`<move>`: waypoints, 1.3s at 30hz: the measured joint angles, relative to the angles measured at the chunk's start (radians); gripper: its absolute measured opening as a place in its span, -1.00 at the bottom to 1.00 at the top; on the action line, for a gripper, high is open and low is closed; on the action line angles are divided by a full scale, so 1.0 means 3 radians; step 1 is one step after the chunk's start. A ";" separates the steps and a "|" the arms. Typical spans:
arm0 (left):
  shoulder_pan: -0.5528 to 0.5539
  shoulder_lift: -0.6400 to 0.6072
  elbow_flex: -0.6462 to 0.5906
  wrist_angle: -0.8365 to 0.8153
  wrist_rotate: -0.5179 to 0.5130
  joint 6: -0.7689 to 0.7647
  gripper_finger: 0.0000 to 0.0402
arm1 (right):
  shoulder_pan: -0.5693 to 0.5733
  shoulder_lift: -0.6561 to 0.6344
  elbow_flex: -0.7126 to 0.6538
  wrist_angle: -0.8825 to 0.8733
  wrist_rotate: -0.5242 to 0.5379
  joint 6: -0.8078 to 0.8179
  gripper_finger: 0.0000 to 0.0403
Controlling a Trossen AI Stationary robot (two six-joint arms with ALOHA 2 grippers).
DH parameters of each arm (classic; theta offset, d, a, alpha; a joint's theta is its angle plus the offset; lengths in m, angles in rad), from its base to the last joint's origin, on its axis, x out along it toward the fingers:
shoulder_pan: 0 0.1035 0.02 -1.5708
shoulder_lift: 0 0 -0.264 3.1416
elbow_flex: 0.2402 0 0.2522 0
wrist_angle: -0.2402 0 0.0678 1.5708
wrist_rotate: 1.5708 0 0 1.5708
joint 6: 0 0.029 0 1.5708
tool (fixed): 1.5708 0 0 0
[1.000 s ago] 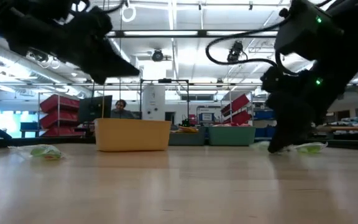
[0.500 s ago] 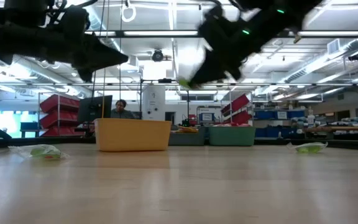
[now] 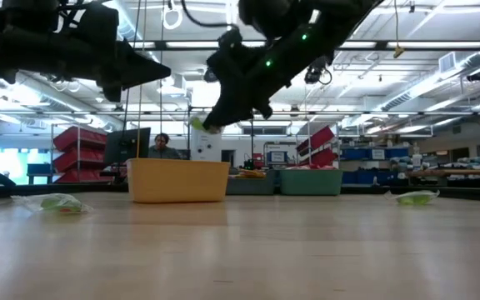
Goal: Sort candy
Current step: Put the green gummy into the yellow bin
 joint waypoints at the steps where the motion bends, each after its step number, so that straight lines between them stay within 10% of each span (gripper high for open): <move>1: 0.0000 0.0001 -0.0001 -0.0021 0.0001 0.0012 -1.00 | -0.0019 0.0036 0.0013 0.0006 -0.0031 0.0007 -0.96; 9: 0.0006 0.0002 -0.0001 -0.0103 0.0001 -0.0047 -1.00 | -0.0110 0.0263 0.0042 0.0023 -0.0078 0.0093 -0.80; 21: 0.0006 0.0003 -0.0001 -0.0185 0.0001 -0.0158 -1.00 | -0.0093 0.0115 0.0042 -0.0132 -0.0232 -0.0055 -0.01; 31: 0.0006 0.0005 -0.0001 -0.0252 0.0001 -0.0163 -1.00 | 0.0290 -0.0571 -0.0215 -0.1619 -0.0142 -0.0243 -0.93; 39: 0.0006 0.0005 -0.0001 -0.0186 0.0001 -0.0163 -1.00 | 0.0606 -0.1176 -0.1024 -0.2130 0.0087 0.0520 -0.98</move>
